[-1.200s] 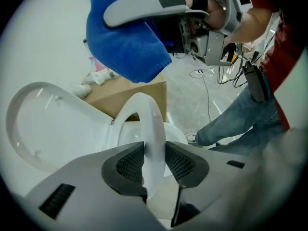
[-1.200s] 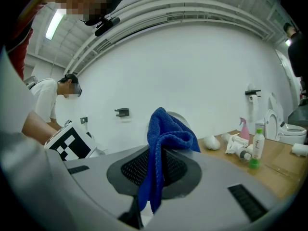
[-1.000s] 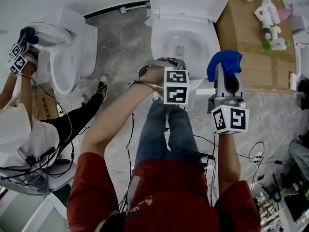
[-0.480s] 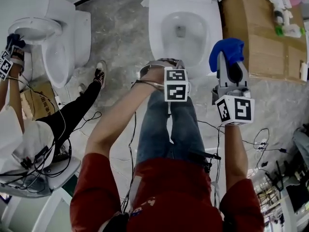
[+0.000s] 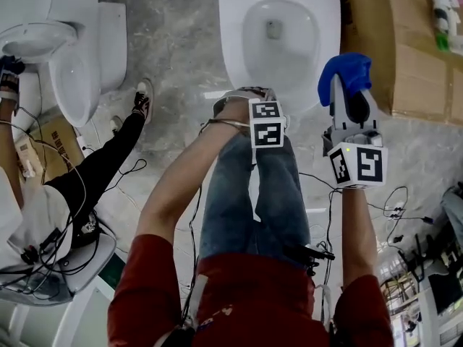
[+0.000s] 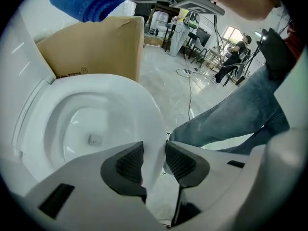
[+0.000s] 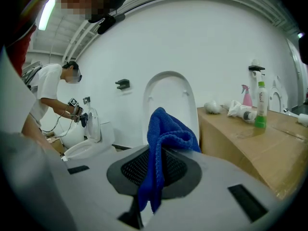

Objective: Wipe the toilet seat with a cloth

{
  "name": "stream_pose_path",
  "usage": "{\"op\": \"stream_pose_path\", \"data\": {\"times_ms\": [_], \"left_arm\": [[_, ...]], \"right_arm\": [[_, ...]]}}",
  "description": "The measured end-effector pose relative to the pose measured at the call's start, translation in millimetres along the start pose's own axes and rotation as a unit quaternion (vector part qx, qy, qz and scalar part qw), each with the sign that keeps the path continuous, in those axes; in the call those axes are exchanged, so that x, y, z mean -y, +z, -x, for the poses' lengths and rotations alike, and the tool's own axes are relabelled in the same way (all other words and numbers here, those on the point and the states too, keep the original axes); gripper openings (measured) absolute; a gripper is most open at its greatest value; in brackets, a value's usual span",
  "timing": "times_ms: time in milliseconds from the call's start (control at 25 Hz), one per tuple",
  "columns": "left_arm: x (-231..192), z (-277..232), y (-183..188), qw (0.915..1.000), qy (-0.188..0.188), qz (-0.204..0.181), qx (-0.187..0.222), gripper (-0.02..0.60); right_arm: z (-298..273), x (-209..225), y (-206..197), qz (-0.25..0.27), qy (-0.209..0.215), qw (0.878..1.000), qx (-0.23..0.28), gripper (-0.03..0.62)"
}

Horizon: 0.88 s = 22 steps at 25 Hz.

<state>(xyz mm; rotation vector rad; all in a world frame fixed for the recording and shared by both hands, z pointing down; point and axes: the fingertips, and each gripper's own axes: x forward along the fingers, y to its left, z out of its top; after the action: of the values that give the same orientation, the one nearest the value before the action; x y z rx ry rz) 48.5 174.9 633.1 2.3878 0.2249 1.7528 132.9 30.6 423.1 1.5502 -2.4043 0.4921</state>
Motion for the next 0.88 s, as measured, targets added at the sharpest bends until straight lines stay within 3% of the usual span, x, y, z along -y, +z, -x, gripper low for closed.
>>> {"op": "stream_pose_path", "data": {"times_ms": [360, 680, 800, 880], "left_arm": [[-13, -55, -11, 0.9996, 0.002, 0.027, -0.009, 0.127], [-18, -55, -9, 0.9985, 0.002, 0.052, 0.014, 0.093], [-21, -54, -13, 0.9973, -0.001, 0.070, 0.023, 0.035], [-23, -54, -13, 0.9960, -0.004, 0.083, 0.031, 0.027]], "right_arm": [[-8, 13, -56, -0.004, -0.002, 1.000, -0.026, 0.060], [-10, 9, -75, -0.013, 0.001, 0.999, -0.039, 0.060], [-17, 3, -78, -0.016, 0.003, 0.999, -0.041, 0.060], [-21, 3, -78, -0.016, 0.005, 0.999, -0.042, 0.060]]}}
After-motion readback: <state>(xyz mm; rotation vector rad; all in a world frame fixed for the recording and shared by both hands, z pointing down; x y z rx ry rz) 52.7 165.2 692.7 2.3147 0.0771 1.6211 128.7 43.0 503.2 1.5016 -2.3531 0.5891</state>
